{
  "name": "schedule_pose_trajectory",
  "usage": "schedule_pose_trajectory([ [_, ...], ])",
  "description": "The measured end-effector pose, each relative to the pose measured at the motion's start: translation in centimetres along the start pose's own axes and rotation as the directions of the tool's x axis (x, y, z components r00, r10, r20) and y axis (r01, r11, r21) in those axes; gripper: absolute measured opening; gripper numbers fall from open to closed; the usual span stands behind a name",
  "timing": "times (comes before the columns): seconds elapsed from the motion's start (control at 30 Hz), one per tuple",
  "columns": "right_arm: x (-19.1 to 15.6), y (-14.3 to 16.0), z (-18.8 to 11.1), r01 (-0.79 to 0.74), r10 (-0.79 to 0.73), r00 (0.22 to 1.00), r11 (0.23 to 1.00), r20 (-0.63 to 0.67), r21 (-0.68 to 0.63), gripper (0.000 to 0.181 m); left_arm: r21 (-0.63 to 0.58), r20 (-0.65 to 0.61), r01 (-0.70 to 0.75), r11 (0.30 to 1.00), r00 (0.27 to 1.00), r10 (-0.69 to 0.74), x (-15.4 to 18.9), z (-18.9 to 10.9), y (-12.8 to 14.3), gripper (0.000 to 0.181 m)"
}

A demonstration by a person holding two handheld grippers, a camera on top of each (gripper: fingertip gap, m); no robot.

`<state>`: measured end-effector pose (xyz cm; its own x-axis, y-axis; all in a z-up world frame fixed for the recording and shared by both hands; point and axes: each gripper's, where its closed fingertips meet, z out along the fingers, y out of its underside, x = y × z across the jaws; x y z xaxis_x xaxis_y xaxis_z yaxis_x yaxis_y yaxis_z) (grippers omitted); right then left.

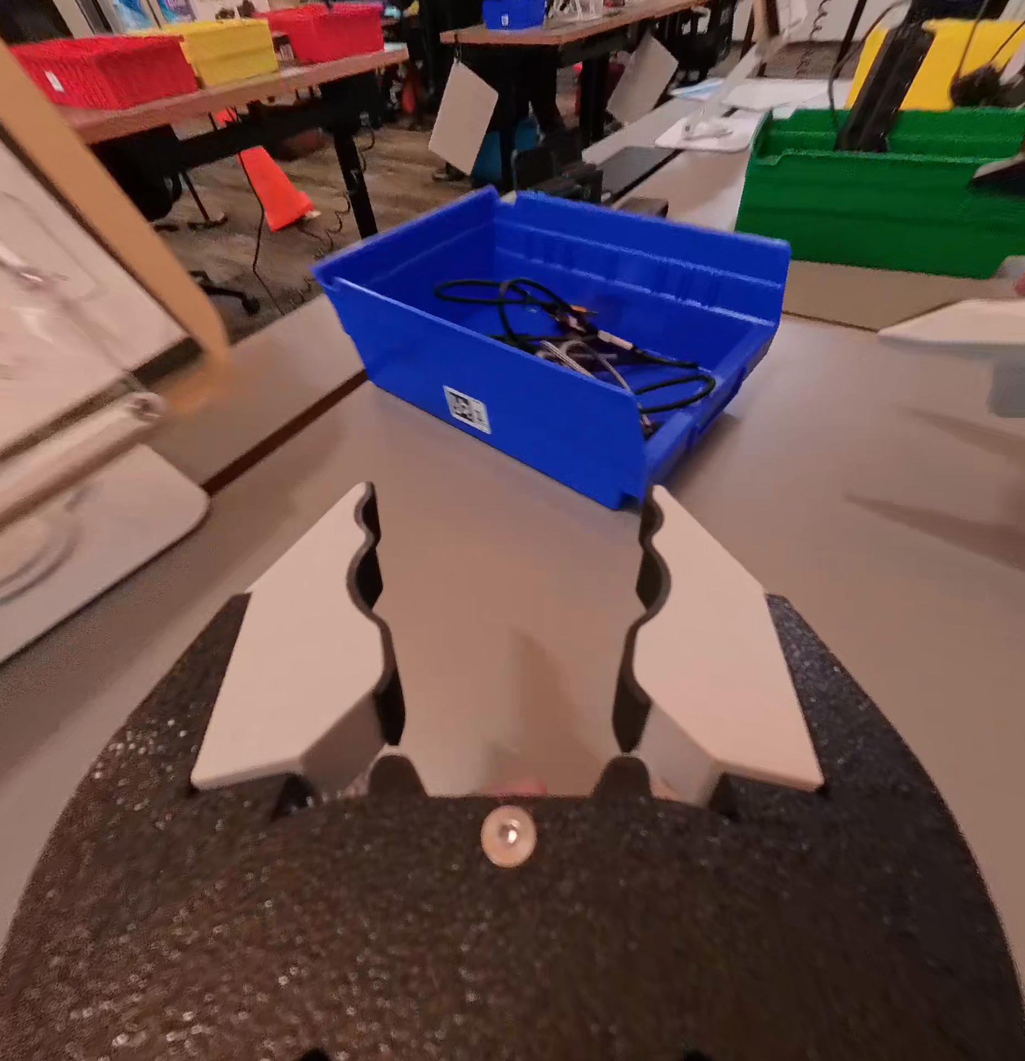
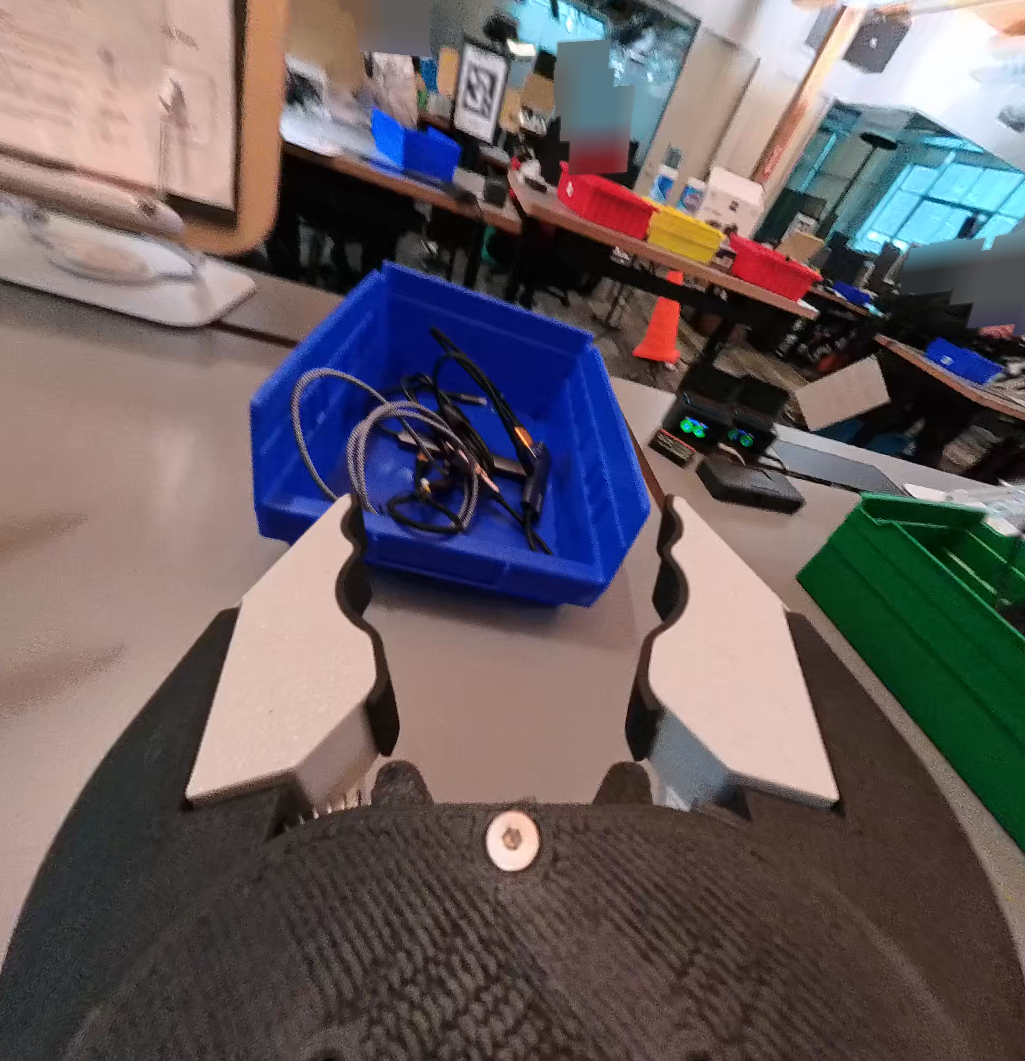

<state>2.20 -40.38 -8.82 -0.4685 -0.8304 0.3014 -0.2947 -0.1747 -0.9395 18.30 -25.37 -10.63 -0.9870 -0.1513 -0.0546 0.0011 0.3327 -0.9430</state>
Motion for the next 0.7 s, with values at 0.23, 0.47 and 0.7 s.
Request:
schedule_pose_trajectory([
  [0.23,-0.3,-0.2,0.0,-0.075,0.073,0.995,0.996,0.064,0.037,0.101,0.011,0.130,0.004,1.000,0.991,-0.005,5.7,9.1,0.4,0.096],
  [0.47,0.1,-1.5,-0.6,-0.100,0.091,0.991,0.991,0.098,0.093,0.092,0.010,0.261,-0.022,1.000,0.965,0.019,3.1,12.6,-0.6,0.051],
  [0.7,-2.0,-1.9,-0.4,-0.131,0.112,0.976,0.987,0.184,0.094,0.088,-0.065,0.292,-0.092,0.994,0.950,0.107,0.3,11.2,1.3,0.011],
])
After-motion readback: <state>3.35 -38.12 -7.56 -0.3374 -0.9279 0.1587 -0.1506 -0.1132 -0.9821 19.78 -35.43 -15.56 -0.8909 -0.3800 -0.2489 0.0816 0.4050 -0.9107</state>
